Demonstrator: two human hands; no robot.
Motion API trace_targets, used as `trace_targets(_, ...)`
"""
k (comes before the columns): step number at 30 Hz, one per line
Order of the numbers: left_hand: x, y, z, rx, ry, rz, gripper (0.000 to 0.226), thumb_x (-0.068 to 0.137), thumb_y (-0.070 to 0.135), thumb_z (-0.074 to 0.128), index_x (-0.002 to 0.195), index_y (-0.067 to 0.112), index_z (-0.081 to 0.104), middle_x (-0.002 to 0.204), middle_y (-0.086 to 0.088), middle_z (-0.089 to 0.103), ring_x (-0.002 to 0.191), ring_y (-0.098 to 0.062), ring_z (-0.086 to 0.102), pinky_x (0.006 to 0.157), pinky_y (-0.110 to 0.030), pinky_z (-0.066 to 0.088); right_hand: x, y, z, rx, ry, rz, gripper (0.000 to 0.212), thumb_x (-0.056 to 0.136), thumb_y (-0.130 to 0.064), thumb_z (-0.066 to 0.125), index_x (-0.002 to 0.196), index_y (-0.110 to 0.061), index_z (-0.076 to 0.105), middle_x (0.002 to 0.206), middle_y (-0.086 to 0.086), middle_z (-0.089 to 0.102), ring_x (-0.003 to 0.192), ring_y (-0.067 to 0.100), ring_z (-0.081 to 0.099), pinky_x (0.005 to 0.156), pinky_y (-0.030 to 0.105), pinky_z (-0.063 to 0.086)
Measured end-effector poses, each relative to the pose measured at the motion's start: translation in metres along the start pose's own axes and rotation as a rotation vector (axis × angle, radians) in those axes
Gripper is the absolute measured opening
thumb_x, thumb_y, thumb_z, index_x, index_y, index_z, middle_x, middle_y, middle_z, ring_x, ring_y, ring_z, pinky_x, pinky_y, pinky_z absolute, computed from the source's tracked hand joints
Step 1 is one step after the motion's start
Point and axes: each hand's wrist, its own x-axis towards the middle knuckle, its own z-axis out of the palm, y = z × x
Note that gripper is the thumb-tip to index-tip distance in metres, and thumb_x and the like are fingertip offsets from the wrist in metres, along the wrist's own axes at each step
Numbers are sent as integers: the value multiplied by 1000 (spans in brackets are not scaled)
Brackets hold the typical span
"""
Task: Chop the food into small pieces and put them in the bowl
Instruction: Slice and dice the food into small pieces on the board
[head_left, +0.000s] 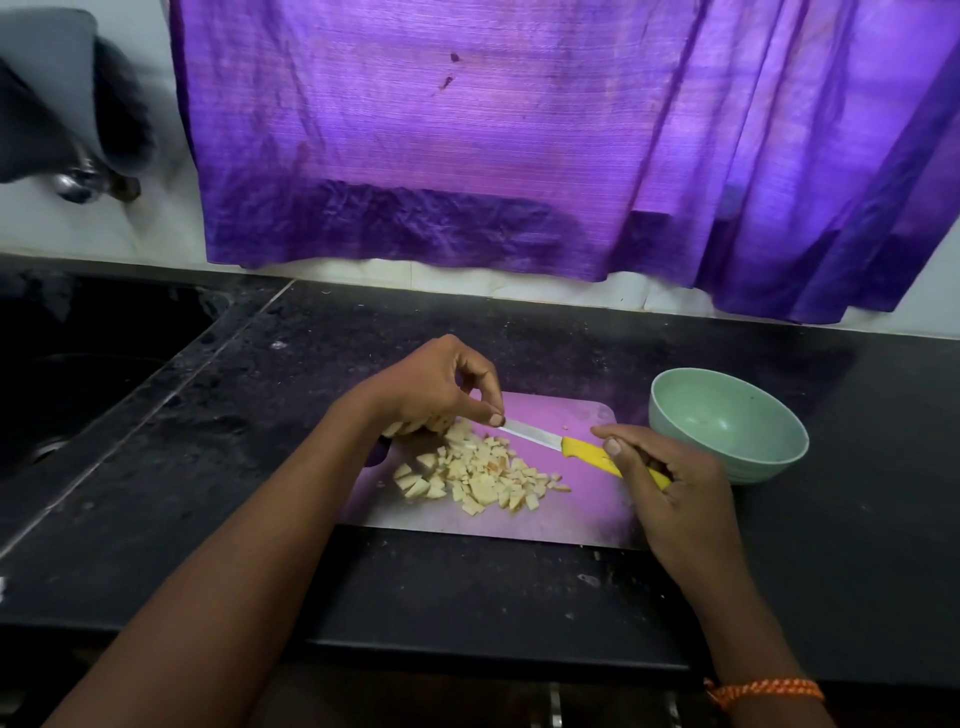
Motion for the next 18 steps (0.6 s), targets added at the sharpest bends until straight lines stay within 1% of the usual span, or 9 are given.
trace_targets(1, 0, -1, -1, -2, 8, -2, 4, 87, 15, 88, 87, 16, 84, 82, -1, 77, 71, -14, 62, 71, -28, 49, 0, 0, 0, -8, 5, -3, 21, 99, -14, 67, 115, -18, 79, 109, -15, 76, 105, -1, 69, 91, 17, 52)
trace_targets(3, 0, -2, -5, 13, 49, 24, 4, 88, 16, 87, 88, 17, 83, 87, 0, 79, 84, -14, 73, 84, -34, 57, 0, -1, 0, -34, 15, -11, 21, 100, -14, 65, 116, -18, 79, 110, -14, 76, 106, -2, 68, 92, 15, 51)
trace_targets(5, 1, -7, -11, 48, 120, 45, 3, 92, 19, 84, 90, 19, 82, 90, 3, 80, 91, -15, 76, 92, -37, 59, 0, 0, 1, -53, 20, -20, 22, 101, -14, 63, 117, -18, 78, 110, -13, 76, 105, -1, 67, 91, 15, 50)
trace_targets(8, 1, -18, -22, 165, 236, -15, 7, 95, 22, 80, 90, 26, 82, 89, 9, 79, 89, -9, 74, 88, -38, 59, 2, 4, 3, -58, -26, -33, 25, 102, -10, 61, 120, -18, 77, 108, -11, 75, 101, 1, 68, 86, 18, 52)
trace_targets(10, -2, -25, -32, 269, 256, -82, 8, 95, 26, 79, 89, 31, 81, 87, 7, 77, 86, -13, 72, 83, -42, 60, 3, 5, 6, -78, -78, -63, 27, 102, -8, 60, 122, -19, 76, 108, -12, 73, 102, 1, 66, 86, 18, 50)
trace_targets(12, -6, -30, -41, 318, 245, -141, 6, 97, 31, 78, 93, 34, 81, 92, 3, 74, 88, -16, 69, 82, -44, 57, 3, 6, 9, -103, -111, -93, 29, 103, -7, 59, 124, -20, 75, 106, -17, 69, 101, -3, 64, 84, 13, 45)
trace_targets(14, -12, -33, -52, 297, 204, -188, 6, 98, 37, 76, 99, 34, 81, 99, -2, 73, 95, -21, 69, 88, -46, 57, 3, 7, 10, -121, -119, -96, 30, 104, -7, 57, 125, -20, 74, 104, -21, 64, 99, -6, 61, 84, 8, 41)
trace_targets(16, -18, -39, -61, 290, 161, -240, 10, 96, 42, 78, 103, 36, 80, 101, -4, 74, 96, -25, 70, 90, -47, 56, 3, 9, 10, -147, -115, -75, 30, 106, -10, 55, 127, -22, 73, 106, -16, 66, 100, -2, 62, 85, 9, 41)
trace_targets(18, -25, -45, -71, 266, 163, -272, 13, 91, 44, 82, 102, 37, 81, 100, -7, 75, 96, -31, 70, 89, -48, 56, 3, 12, 11, -183, -114, -55, 29, 106, -14, 54, 127, -23, 73, 108, -13, 67, 100, -1, 62, 85, 10, 42)
